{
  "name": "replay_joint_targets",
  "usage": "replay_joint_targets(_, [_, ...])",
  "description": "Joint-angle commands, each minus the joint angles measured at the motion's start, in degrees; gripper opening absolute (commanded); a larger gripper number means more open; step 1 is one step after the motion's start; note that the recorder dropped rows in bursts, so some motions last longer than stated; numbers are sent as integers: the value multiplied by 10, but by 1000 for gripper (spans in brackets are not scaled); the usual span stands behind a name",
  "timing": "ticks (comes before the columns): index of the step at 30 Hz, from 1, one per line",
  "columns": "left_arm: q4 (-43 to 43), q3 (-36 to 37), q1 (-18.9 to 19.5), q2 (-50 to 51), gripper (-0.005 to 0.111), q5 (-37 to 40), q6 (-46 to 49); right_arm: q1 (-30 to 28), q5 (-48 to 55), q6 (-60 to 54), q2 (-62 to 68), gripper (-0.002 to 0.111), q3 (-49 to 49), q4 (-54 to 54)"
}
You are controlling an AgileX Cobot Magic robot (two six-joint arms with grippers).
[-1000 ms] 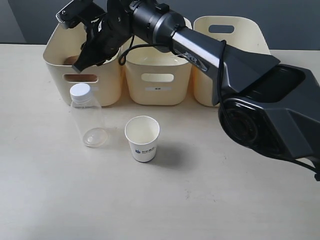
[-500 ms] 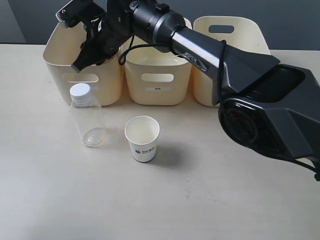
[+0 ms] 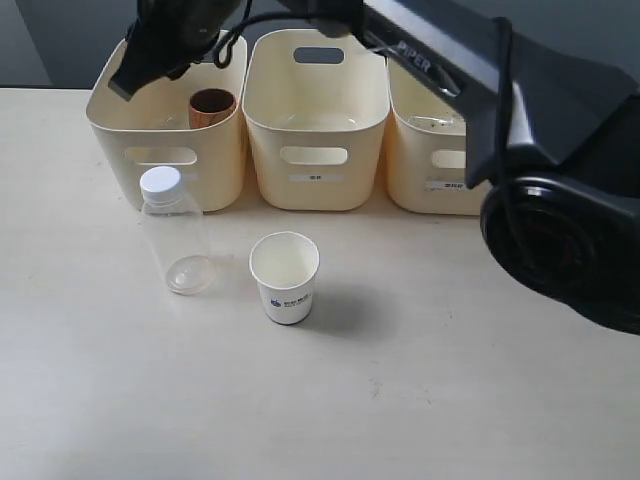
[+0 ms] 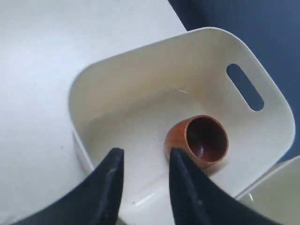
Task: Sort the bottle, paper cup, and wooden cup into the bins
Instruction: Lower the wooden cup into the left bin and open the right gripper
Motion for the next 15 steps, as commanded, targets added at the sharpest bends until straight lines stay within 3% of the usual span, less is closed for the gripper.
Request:
replay_joint_targets(1, [-2,1,-2,-3,0,1,-1,27,112,-6,-52,28,-4,-40])
replay_joint_targets(4, [-2,1,-2,-3,0,1,-1,43,161,-7,-80,19,-4,-44])
replay_joint_targets(7, [-2,1,-2,-3,0,1,-1,56,161,15,-102,20,9,-39])
replay_joint_targets(12, [-2,1,-2,-3,0,1,-1,67,161,23,-128,43,44,33])
replay_joint_targets(15, [-2,1,-2,-3,0,1,-1,75,161,49,-136,54,72,23])
